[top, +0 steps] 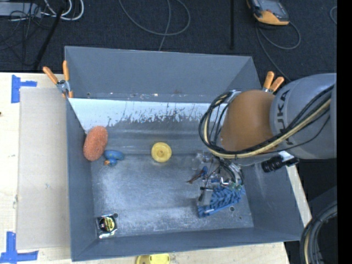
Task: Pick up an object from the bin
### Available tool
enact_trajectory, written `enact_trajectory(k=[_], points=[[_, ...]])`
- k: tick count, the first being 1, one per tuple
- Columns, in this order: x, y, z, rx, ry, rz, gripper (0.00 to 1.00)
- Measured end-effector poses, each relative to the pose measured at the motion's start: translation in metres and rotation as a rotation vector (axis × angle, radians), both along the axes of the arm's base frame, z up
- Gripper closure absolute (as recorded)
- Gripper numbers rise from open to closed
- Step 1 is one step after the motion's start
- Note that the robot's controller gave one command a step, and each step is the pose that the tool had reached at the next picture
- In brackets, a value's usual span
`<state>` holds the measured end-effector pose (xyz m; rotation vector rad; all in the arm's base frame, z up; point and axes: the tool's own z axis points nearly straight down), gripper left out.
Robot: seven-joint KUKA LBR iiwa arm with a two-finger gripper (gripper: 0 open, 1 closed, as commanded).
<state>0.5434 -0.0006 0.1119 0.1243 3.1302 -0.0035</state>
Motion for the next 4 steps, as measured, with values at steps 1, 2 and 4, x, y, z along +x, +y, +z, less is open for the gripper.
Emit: enact_trajectory(k=[1,2,4], points=[[-0.007,-0.014,-0.022,0.004,0.012,0.075,0.00],[-0.033,-0.056,-0.033,0.003,0.011,0.074,0.00],[-0.034,-0.074,-0.027,0.002,0.009,0.125,0.00]])
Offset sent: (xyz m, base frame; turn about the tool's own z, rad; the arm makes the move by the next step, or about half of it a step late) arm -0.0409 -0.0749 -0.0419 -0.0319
